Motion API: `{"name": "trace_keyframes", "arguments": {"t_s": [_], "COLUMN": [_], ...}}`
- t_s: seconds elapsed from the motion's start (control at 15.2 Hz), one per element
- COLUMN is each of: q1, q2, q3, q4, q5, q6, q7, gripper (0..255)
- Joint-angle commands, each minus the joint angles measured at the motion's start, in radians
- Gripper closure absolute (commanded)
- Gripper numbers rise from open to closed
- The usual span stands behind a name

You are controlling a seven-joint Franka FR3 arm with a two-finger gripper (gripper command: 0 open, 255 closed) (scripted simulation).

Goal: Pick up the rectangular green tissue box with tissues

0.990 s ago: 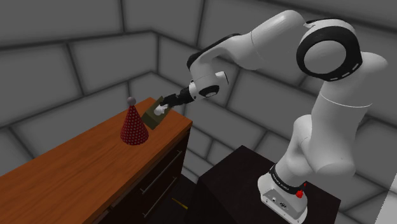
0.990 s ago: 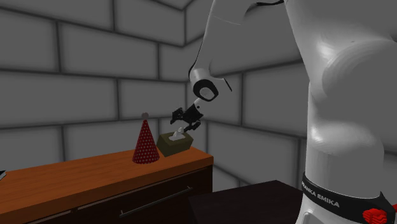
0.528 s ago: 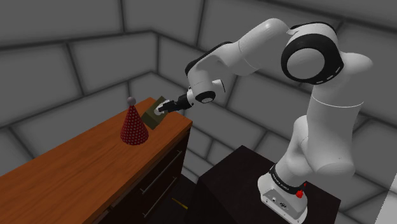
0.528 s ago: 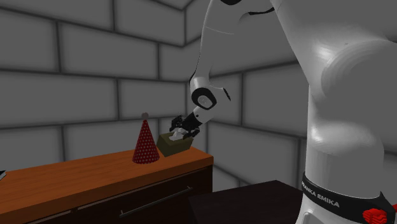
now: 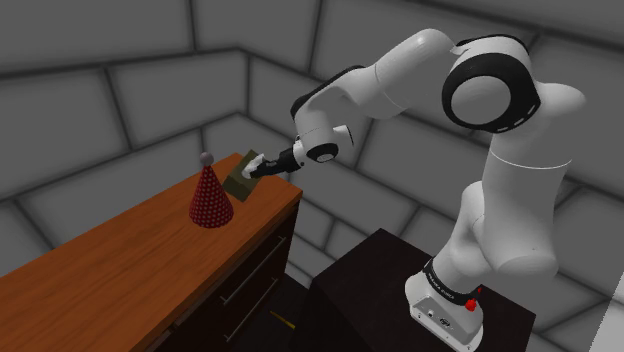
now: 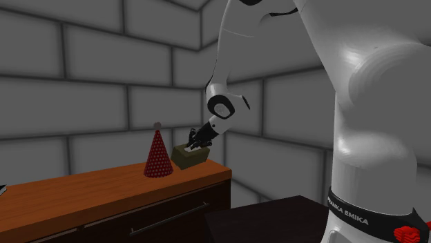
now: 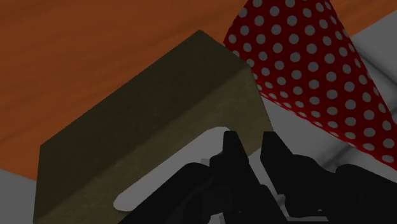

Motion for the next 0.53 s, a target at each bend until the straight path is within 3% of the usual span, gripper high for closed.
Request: {"name": "trace_keyframes", "arguments": {"t_s": [0.0,0.13,0.46], "q1": [-0.003,-0.002,0.006], "q2": [0.002,0.007,-0.055], "q3": [-0.004,-0.002,-0.005], "q4": [-0.004,0.001,-0.013], "q5": [-0.002,0.002,-0.064], "q6": [0.004,0.005,0.04], "q7": [0.001,0.0,0.06], "gripper": [255,255,255]}}
